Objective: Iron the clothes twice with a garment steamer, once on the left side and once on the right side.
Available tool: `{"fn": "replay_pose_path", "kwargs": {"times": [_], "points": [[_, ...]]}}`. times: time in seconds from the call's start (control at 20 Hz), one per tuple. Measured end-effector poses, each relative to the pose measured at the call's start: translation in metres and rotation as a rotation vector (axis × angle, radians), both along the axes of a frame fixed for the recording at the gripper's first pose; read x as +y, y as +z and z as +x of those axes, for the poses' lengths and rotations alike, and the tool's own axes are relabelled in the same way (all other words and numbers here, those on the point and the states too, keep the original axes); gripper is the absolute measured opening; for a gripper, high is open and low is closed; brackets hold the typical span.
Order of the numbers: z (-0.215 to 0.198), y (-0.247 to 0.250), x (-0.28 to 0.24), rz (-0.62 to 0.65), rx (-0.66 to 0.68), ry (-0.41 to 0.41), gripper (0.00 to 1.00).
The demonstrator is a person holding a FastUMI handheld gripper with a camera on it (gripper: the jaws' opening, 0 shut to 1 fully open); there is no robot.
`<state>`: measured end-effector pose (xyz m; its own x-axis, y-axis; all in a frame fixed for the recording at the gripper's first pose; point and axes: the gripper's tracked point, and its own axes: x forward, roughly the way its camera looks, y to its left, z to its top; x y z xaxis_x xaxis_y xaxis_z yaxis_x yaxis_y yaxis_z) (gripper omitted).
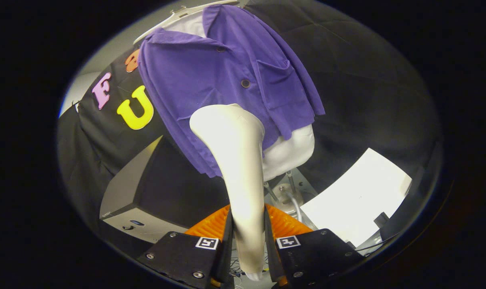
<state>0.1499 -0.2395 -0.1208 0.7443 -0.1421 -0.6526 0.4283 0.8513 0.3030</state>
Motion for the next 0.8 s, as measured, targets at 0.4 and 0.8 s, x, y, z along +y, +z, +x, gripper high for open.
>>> {"fn": "replay_pose_path", "kwargs": {"times": [0.4, 0.8], "points": [[-0.032, 0.078, 0.067, -0.049, -0.149, 0.111, 0.38], [-0.05, 0.128, 0.131, -0.118, -0.249, 0.237, 0.38]]}}
